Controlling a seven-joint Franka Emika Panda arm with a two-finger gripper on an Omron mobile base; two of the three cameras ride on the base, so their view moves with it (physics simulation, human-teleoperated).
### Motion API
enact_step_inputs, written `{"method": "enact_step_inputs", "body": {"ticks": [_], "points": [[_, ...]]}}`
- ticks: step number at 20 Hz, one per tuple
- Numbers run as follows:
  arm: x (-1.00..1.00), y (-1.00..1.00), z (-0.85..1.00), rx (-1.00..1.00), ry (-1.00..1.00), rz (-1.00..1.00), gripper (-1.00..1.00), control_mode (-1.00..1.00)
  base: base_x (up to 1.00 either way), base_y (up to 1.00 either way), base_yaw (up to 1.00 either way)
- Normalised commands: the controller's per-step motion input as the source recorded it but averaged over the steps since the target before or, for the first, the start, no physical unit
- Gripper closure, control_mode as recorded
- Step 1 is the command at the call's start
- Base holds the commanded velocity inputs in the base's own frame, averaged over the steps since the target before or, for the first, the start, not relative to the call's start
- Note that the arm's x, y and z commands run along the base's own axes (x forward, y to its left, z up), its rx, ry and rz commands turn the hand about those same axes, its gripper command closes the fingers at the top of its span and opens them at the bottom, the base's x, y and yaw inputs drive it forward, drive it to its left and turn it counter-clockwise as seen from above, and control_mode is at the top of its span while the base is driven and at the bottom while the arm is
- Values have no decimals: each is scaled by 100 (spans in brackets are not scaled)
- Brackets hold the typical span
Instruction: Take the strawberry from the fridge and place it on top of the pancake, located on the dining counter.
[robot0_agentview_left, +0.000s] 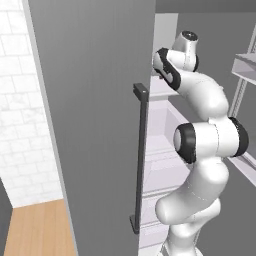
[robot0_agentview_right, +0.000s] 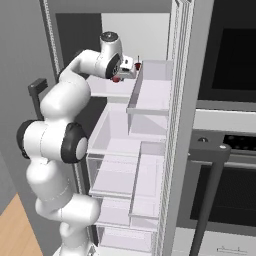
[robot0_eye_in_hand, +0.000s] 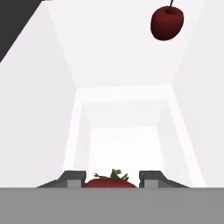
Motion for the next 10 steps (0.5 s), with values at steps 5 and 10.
{"method": "enact_step_inputs", "body": {"ticks": [5, 10], "points": [[-100, 13, 0, 0, -17, -17, 100, -100, 0, 0, 0], [-100, 0, 11, 3, -13, -17, 100, -100, 0, 0, 0]]}}
